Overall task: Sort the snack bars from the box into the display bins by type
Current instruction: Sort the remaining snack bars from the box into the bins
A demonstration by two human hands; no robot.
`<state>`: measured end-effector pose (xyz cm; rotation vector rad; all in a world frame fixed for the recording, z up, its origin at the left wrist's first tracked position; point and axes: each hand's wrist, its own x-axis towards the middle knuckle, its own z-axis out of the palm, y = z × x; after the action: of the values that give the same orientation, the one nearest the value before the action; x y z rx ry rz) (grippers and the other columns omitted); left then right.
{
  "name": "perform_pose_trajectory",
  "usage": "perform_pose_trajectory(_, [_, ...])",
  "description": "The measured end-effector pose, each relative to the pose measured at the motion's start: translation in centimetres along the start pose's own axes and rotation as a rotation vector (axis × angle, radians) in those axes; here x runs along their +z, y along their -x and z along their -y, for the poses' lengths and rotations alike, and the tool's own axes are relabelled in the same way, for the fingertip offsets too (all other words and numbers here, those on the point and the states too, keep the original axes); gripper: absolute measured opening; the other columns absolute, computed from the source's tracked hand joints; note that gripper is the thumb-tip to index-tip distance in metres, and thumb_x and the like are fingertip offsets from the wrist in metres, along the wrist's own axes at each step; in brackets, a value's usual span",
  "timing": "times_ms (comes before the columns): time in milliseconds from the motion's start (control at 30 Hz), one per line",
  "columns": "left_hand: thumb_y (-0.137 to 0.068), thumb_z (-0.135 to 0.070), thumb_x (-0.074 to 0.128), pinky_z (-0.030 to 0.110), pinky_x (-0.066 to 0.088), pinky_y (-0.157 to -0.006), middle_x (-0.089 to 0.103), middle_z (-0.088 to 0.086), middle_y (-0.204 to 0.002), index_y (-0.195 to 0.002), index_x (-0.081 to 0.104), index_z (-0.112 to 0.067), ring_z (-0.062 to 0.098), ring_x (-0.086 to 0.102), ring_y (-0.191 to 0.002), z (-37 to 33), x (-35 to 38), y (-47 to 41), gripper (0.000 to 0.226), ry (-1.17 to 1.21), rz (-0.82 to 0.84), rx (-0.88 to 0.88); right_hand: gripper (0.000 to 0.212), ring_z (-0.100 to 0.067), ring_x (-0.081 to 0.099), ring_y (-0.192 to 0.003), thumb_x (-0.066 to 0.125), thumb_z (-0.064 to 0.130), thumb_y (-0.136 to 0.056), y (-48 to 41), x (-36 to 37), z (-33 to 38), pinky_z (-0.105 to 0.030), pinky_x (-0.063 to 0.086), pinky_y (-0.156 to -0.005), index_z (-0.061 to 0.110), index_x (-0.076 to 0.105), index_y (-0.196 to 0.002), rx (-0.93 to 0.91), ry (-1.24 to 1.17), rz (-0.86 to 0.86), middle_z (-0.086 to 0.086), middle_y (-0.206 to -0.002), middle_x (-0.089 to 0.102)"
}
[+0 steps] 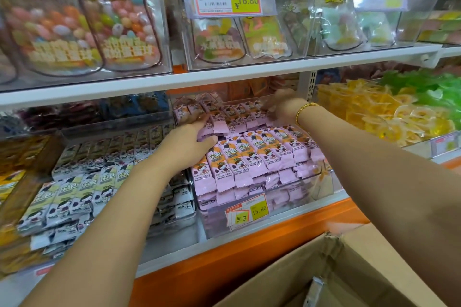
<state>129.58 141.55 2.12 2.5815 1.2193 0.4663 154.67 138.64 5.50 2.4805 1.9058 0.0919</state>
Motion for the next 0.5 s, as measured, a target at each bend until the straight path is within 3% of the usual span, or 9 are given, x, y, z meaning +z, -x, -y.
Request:
perform_pose_trajectory(67, [-0.096, -0.042, 0.048, 0.034, 0.027, -0.111, 0.025, 0.002, -0.156, -0.15, 0.023, -0.021, 0.024, 0.027, -0.142, -0.6, -0.2, 0.7, 0.064, 0.024, -0.013, -0.023, 0.037, -0.026, 0.055, -0.117, 0.053, 0.021, -0.096, 0.4, 0.3, 0.0, -0.031, 0.045, -0.097, 0.015, 0.055, -0.133, 0.051, -0.033, -0.03, -0.008, -0.133, 0.055])
perform_pose_trajectory(133, [-0.096, -0.036, 0.051, 0.035, 0.029, -0.11, 0.035, 0.005, -0.152, -0.147, 0.033, -0.017, 0.024, 0.033, -0.139, -1.5, 0.0, 2.4, 0.057, 0.082, -0.127, -0.002, 0.035, -0.027, 0.06, -0.107, 0.052, 0.024, -0.096, 1.9, 0.4, -0.2, -0.03, 0.048, -0.087, 0.015, 0.056, -0.13, 0.079, -0.09, -0.108, -0.01, -0.128, 0.06])
perform_pose_trajectory(167, [-0.095, -0.032, 0.052, 0.032, 0.034, -0.106, 0.045, 0.006, -0.144, -0.14, 0.044, -0.017, 0.023, 0.041, -0.132, -2.0, 0.4, 3.7, 0.048, 0.142, -0.229, 0.034, 0.03, -0.026, 0.061, -0.096, 0.054, 0.025, -0.095, 3.2, 0.5, -0.5, -0.028, 0.046, -0.079, 0.012, 0.063, -0.12, 0.056, -0.132, -0.197, -0.012, -0.117, 0.065])
perform_pose_trajectory(233, [-0.094, -0.029, 0.053, 0.027, 0.042, -0.083, 0.063, -0.002, -0.107, -0.106, 0.064, -0.019, 0.017, 0.056, -0.1, -4.0, 2.2, 7.4, 0.019, 0.311, -0.417, 0.136, 0.022, -0.024, 0.058, -0.074, 0.06, 0.028, -0.091, 7.4, 1.1, -1.5, -0.026, 0.036, -0.065, 0.01, 0.069, -0.082, -0.01, -0.249, -0.378, -0.011, -0.08, 0.067])
perform_pose_trajectory(300, [-0.092, -0.033, 0.049, 0.022, 0.039, -0.066, 0.056, -0.009, -0.075, -0.077, 0.059, -0.018, 0.009, 0.051, -0.073, -6.3, 4.8, 11.6, 0.022, 0.435, -0.452, 0.218, 0.038, -0.018, 0.049, -0.055, 0.063, 0.031, -0.089, 12.4, 2.2, -2.6, -0.025, 0.028, -0.054, 0.016, 0.053, -0.055, -0.077, -0.313, -0.421, -0.002, -0.054, 0.052])
perform_pose_trajectory(367, [-0.092, -0.035, 0.046, 0.018, 0.037, -0.061, 0.05, -0.01, -0.068, -0.07, 0.054, -0.017, 0.007, 0.049, -0.068, -8.1, 8.2, 15.0, 0.029, 0.501, -0.416, 0.243, 0.045, -0.01, 0.043, -0.048, 0.062, 0.031, -0.091, 17.0, 3.8, -3.6, -0.018, 0.027, -0.049, 0.02, 0.047, -0.049, -0.124, -0.332, -0.305, 0.005, -0.047, 0.044])
perform_pose_trajectory(500, [-0.093, -0.036, 0.046, 0.022, 0.037, -0.062, 0.052, -0.007, -0.069, -0.072, 0.056, -0.014, 0.011, 0.05, -0.068, -9.5, 15.3, 19.4, 0.032, 0.564, -0.328, 0.141, 0.033, -0.005, 0.046, -0.052, 0.06, 0.037, -0.089, 24.5, 10.5, -6.6, -0.014, 0.032, -0.053, 0.019, 0.058, -0.061, -0.082, -0.216, 0.084, 0.009, -0.053, 0.05])
